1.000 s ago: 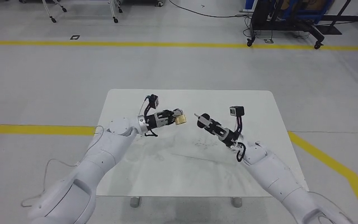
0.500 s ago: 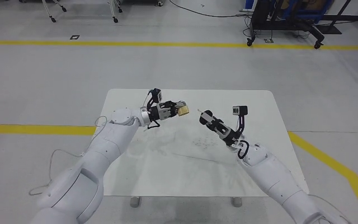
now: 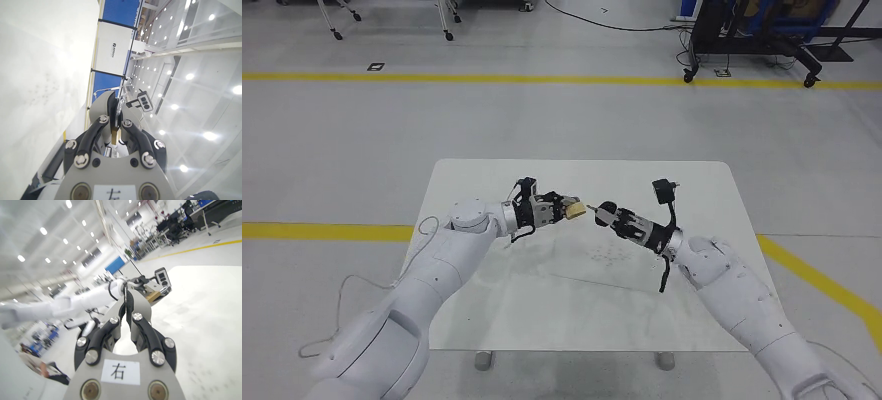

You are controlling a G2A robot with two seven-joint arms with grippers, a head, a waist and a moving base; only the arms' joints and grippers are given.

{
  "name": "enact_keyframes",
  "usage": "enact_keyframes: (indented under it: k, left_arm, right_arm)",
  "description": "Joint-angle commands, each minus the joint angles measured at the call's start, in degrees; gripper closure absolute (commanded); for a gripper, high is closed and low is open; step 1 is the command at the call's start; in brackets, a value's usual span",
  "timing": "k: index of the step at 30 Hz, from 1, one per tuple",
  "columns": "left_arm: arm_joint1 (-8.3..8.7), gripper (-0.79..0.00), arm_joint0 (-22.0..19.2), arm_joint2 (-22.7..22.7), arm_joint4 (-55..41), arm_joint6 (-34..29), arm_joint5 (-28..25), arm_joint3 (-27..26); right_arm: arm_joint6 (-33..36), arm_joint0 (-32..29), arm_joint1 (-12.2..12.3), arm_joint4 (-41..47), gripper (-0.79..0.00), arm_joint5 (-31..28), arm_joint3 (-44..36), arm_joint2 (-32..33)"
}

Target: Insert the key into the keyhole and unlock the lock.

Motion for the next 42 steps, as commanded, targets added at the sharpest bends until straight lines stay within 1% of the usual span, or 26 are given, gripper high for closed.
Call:
enact_keyframes:
  k: [1, 3, 5, 7, 10, 23, 24, 25, 26, 27, 29, 30, 32, 35, 37, 39, 42]
  left_arm:
    - [-0.22, 0.0, -0.46, 0.06, 0.38, 0.23, 4.69, -0.66]
    - [-0.7, 0.0, -0.71, 0.44, 0.29, -0.23, 7.93, -1.35]
    - [-1.32, 0.0, -0.93, 0.5, -0.41, -0.06, 9.14, -1.52]
    - [-1.97, 0.0, -1.28, 0.45, -1.33, 0.04, 10.0, -1.05]
    - [-2.93, 0.0, -1.76, 0.09, -2.92, 1.1, 10.54, 0.23]
    - [-3.02, 0.0, -1.83, 0.07, -2.97, 1.23, 10.45, 0.37]
    - [-2.94, 0.0, -1.13, -0.04, -2.58, 2.62, 10.39, 0.57]
    - [-2.79, 0.0, -0.44, -0.41, -2.78, 3.86, 11.36, 1.15]
    - [-2.69, 0.0, -0.56, 0.07, -1.0, 4.93, 13.3, 0.71]
    - [-2.66, 0.0, -0.59, -0.1, -1.19, 4.21, 14.94, -0.73]
    - [-2.63, 0.0, 0.27, -1.51, -4.4, 3.28, 17.81, -2.04]
    - [-2.58, 0.0, 0.39, -1.81, -4.54, 3.71, 18.48, -2.35]
    - [-2.58, 0.0, 0.69, -1.89, -4.19, 4.66, 20.61, -2.31]
    - [-2.59, 0.0, 0.66, -1.96, -2.58, 7.13, 21.32, -2.7]
    - [-2.59, 0.0, 0.97, -2.42, -2.59, 7.89, 21.31, -3.05]
    - [-2.59, 0.0, 1.24, -2.63, -2.07, 8.73, 21.37, -3.49]
    - [-2.64, 0.0, 1.71, -3.03, -1.88, 9.44, 21.68, -4.11]
  right_arm:
    - [0.02, -0.3, 0.91, -14.06, 0.0, 1.25, -4.55, 2.89]
    - [-0.75, -1.52, 1.8, -21.66, 0.0, 0.31, -9.26, 5.92]
    - [-0.02, -2.7, 2.7, -29.57, 0.0, -0.26, -15.94, 8.75]
    - [2.42, -4.29, 3.49, -36.46, 0.0, 1.03, -21.3, 11.19]
    - [5.29, -6.5, 4.24, -43.91, 0.0, 1.96, -29.07, 13.04]
    - [5.29, -6.5, 4.24, -43.91, 0.0, 1.96, -29.07, 13.04]
    - [5.29, -6.5, 4.24, -43.91, 0.0, 1.96, -29.07, 13.04]
    - [5.29, -6.5, 4.24, -43.91, 0.0, 1.96, -29.07, 13.04]
    - [5.29, -6.5, 4.24, -43.91, 0.0, 1.96, -29.07, 13.04]
    - [6.2, -6.48, 4.31, -46.32, 0.0, 2.45, -29.85, 12.89]
    - [8.52, -6.65, 4.46, -51.26, 0.0, 3.81, -31.69, 12.49]
    - [9.62, -6.59, 4.55, -53.58, 0.0, 4.2, -32.77, 12.39]
    - [15.58, -6.04, 4.91, -61.94, 0.0, 3.55, -35.74, 11.44]
    - [19.35, -5.71, 5.08, -67.73, 0.0, 3.61, -38.97, 10.39]
    - [19.72, -5.76, 5.21, -70.06, 0.0, 3.6, -41.15, 10.37]
    - [20.54, -5.97, 5.4, -74.16, 0.0, 3.07, -43.88, 9.91]
    - [20.06, -6.26, 5.58, -80.84, 0.0, 0.84, -47.4, 7.58]
